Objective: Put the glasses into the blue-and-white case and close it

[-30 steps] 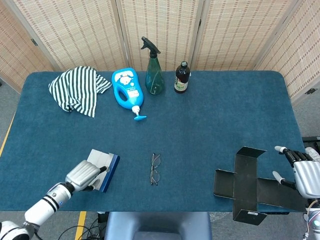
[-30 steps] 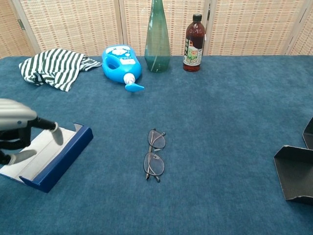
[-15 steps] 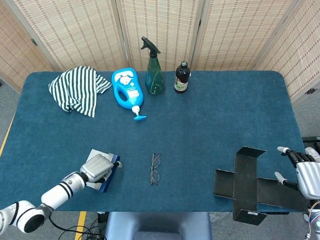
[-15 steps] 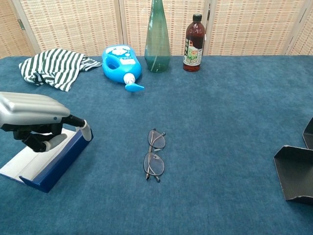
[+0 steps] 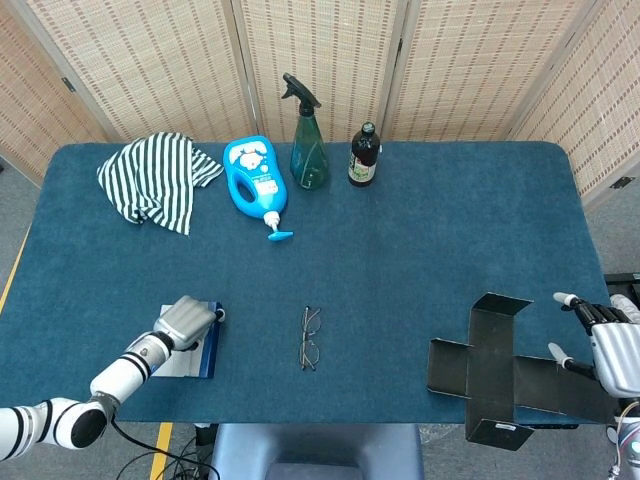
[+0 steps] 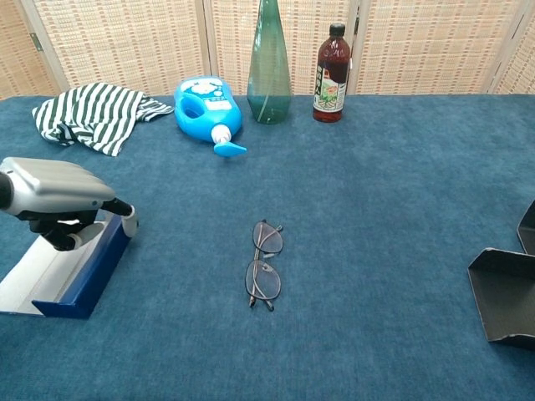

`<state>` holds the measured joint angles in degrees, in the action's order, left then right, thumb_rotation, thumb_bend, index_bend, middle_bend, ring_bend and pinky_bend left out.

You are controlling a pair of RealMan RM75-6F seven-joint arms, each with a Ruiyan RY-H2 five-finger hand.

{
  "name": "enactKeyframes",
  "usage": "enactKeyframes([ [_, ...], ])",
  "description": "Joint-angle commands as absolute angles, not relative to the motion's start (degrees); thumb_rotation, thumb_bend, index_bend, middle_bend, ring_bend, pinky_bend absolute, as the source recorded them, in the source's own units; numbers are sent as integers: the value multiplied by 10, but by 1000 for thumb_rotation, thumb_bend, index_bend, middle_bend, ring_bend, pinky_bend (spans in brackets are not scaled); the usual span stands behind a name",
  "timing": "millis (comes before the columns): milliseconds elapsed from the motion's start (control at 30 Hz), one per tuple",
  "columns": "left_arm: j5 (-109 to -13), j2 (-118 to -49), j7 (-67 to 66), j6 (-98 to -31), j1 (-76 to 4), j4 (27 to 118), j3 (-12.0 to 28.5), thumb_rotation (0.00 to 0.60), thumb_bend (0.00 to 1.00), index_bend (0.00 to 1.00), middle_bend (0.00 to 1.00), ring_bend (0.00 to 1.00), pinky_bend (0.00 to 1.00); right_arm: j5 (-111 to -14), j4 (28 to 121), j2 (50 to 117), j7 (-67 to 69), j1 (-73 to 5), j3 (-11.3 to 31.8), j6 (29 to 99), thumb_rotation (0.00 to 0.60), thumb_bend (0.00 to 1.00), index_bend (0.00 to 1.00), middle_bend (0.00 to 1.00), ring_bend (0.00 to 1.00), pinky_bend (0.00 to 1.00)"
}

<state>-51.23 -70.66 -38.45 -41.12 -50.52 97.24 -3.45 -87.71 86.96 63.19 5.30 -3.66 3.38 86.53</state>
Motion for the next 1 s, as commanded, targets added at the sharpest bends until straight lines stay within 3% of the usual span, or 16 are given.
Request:
enactKeyframes([
  [33, -464, -698, -399, -435, -509, 965, -50, 572, 782, 275, 949, 978, 1000, -879, 871, 633, 52, -38, 34, 864, 600, 214, 232, 365, 397, 363],
  [300, -422, -669, -378, -448, -495, 946, -73, 569, 783, 268, 949, 978, 1000, -885, 876, 636, 46, -43, 35, 864, 600, 214, 232, 365, 398, 363],
  [467, -468, -652, -325, -471, -468, 960, -65, 598, 776, 267, 948, 970, 1000, -886, 879, 634, 43, -43, 35, 865, 600, 214, 232, 366, 398, 363],
  [533, -519, -656, -296, -493, -450, 953, -59, 600, 710, 266, 946, 964, 1000, -886, 880, 633, 43, -42, 35, 866, 600, 214, 232, 366, 398, 363],
  [633, -603, -671, -248, -530, -421, 929, -58, 600, 503, 266, 945, 963, 1000, -886, 882, 631, 42, -42, 35, 867, 600, 214, 232, 365, 398, 363],
  [733, -666, -686, -206, -549, -403, 900, -59, 600, 379, 262, 945, 963, 1000, -885, 884, 629, 41, -40, 35, 869, 600, 214, 232, 365, 398, 363],
  [833, -710, -703, -181, -564, -391, 869, -60, 600, 322, 258, 944, 963, 1000, -884, 884, 629, 41, -39, 34, 869, 600, 214, 232, 366, 398, 363],
  [1000, -743, -718, -164, -574, -380, 841, -58, 600, 312, 246, 944, 963, 1000, -884, 886, 627, 39, -38, 34, 871, 600, 214, 232, 366, 398, 363],
])
